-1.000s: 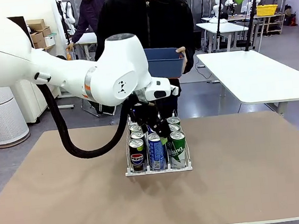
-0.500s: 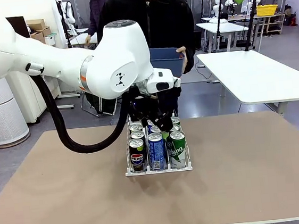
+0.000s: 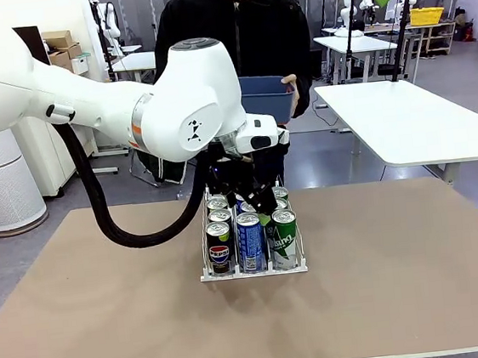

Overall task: Fill the beverage cans into the dispenser.
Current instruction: Place the picked Ionic drink in the line of the Automatic Can Dispenser with the same cans.

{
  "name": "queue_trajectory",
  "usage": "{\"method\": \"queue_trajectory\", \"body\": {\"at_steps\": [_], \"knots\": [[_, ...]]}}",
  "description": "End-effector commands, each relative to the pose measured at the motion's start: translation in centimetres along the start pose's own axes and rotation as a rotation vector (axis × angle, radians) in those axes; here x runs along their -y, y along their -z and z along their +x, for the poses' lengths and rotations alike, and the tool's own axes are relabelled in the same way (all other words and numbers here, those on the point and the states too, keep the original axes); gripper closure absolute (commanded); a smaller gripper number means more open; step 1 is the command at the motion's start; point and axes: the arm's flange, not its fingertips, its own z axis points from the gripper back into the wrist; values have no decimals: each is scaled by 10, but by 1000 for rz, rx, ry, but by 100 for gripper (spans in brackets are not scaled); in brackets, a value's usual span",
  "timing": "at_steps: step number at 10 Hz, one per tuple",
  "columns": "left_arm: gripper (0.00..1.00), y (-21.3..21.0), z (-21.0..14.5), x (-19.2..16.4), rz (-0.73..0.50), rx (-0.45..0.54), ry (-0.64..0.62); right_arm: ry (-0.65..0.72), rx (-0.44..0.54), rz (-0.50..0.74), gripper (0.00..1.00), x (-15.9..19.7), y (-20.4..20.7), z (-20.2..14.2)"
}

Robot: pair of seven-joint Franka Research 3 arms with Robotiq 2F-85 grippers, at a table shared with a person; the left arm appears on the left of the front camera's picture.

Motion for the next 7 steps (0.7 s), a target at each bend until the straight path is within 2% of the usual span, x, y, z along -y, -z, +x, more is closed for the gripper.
{"method": "queue_trajectory", "body": {"at_steps": [1, 3, 4, 6, 7], "knots": [[0, -1, 0, -2, -8, 8, 7, 1, -2, 12, 0, -1, 0, -2], [0, 0, 0, 0, 0, 1, 0, 1, -2, 12, 0, -1, 0, -2], [0, -18, -8, 6, -39, -8, 93, 1, -2, 12, 0, -1, 0, -2], [0, -63, -26, 12, -158, 56, 169, 1, -2, 12, 0, -1, 0, -2], [0, -90, -42, 9, -175, 72, 178, 1, -2, 12, 0, -1, 0, -2]]}}
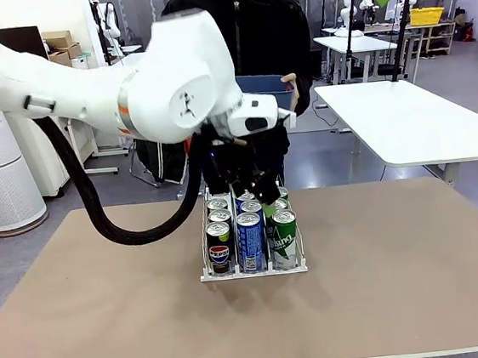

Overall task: Fill the beverage cans into the dispenser.
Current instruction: Place the picked Ionic drink in the line of the Automatic Can Dispenser with the same cans.

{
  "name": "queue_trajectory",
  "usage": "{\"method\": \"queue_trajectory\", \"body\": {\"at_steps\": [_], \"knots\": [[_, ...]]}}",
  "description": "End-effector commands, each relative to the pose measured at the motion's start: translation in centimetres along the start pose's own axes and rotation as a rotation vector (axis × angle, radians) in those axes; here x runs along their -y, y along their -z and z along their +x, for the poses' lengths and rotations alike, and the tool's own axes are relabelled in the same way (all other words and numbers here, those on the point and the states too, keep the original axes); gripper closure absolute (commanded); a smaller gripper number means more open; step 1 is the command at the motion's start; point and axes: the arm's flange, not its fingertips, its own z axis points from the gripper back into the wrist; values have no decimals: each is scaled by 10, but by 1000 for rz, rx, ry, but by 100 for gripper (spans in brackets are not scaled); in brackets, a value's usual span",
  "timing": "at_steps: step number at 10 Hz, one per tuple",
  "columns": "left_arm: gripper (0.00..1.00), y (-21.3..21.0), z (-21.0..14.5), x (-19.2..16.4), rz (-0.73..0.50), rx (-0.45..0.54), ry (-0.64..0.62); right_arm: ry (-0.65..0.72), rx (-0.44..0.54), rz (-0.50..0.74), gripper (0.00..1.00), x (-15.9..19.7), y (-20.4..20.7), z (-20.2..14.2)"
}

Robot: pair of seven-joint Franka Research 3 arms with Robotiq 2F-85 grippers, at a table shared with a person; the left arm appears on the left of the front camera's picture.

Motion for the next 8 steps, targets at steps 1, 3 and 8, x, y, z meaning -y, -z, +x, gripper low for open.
{"method": "queue_trajectory", "body": {"at_steps": [1, 3, 8], "knots": [[0, -51, -49, -10, -10, 9, 41, 0, -2, 12, 0, -1, 0, -2], [0, -96, -77, -27, 1, 83, 36, 0, -2, 12, 0, -1, 0, -2], [0, -217, -120, -77, -15, 222, 195, 0, -2, 12, 0, -1, 0, -2]]}}
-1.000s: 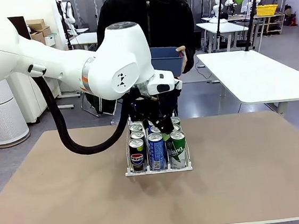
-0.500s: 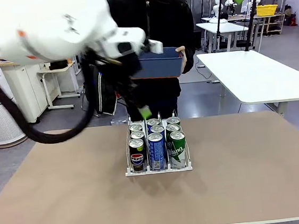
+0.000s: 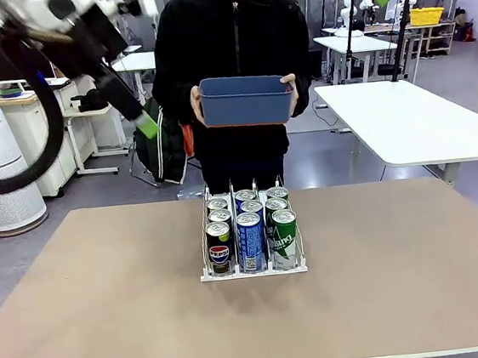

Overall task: Fill the beverage cans into the dispenser.
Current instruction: Place the picked Ionic drink in the line of the Automatic Can Dispenser with the same cans.

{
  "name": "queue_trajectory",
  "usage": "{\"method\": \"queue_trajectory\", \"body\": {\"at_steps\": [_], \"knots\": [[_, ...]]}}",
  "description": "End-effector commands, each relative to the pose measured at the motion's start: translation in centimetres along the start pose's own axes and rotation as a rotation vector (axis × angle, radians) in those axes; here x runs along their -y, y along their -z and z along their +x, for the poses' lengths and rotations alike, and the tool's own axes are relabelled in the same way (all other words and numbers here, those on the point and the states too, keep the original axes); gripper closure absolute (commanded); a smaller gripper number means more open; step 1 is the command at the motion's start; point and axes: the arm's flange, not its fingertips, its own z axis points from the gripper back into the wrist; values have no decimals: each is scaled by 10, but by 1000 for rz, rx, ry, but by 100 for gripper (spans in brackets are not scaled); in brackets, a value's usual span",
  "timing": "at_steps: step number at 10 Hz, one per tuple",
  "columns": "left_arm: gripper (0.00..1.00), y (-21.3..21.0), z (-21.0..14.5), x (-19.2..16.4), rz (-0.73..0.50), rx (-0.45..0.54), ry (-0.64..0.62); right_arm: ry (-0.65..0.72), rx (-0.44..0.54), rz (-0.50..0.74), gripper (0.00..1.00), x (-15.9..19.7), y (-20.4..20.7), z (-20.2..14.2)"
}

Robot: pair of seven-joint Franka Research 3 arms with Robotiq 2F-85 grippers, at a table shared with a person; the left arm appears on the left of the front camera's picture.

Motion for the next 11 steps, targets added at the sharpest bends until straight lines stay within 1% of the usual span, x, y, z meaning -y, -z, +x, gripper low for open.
{"method": "queue_trajectory", "body": {"at_steps": [1, 3, 4, 5, 7, 9, 10, 11], "knots": [[0, -31, 5, -8, -28, 45, 26, 0, -2, 12, 0, -1, 0, -1], [0, -69, 16, -13, 36, 68, 42, 0, -2, 12, 0, -1, 0, -1], [0, -81, 21, -11, 62, 83, 34, 0, -2, 12, 0, -1, 0, -1], [0, -90, 26, -9, 59, 125, 48, 0, -2, 12, 0, -1, 0, -1], [0, -110, 30, -12, 114, 152, 52, 0, -2, 12, 0, -1, 0, -1], [0, -113, 31, -3, 141, 174, 48, 0, -2, 12, 0, -1, 0, -1], [0, -110, 30, -5, 134, 166, 42, 0, -2, 12, 0, -1, 0, -1], [0, -119, 33, -6, 132, 154, 53, 0, -2, 12, 0, -1, 0, -1]]}}
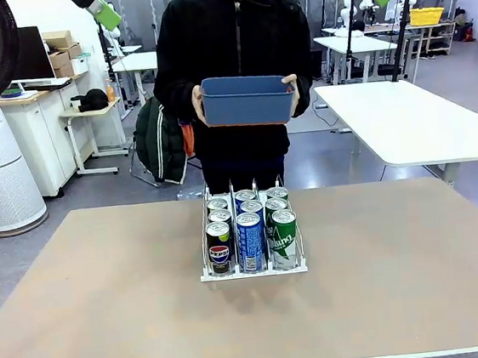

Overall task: Fill the beverage cans into the dispenser.
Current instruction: Place the picked Ionic drink in the line of the Automatic Can Dispenser with the same cans.

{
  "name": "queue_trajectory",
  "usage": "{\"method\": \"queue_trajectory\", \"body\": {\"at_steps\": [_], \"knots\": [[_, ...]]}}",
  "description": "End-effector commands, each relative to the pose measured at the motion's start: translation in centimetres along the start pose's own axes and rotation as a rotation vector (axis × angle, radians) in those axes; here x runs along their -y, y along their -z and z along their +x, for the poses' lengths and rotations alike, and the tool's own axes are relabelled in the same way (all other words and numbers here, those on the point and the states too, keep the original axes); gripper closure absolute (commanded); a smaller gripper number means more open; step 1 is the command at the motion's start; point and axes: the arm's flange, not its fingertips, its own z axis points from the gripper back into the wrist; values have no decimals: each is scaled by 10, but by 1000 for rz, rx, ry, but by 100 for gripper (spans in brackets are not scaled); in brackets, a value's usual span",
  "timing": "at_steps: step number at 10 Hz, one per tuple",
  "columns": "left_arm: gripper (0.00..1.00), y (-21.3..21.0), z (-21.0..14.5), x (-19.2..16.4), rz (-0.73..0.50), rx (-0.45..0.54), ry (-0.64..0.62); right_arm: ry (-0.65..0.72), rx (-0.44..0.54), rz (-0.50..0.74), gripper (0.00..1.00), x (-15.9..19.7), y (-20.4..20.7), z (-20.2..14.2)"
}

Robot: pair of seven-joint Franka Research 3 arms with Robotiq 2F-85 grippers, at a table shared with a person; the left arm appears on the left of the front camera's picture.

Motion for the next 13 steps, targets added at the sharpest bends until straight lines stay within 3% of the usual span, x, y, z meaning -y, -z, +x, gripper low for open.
{"method": "queue_trajectory", "body": {"at_steps": [1, 13], "knots": [[0, -1, -1, 0, -3, -2, -1, 0, -2, 12, 0, -1, 0, -1], [0, -1, -1, 0, -3, -2, -1, 0, -2, 12, 0, -1, 0, -1]]}}
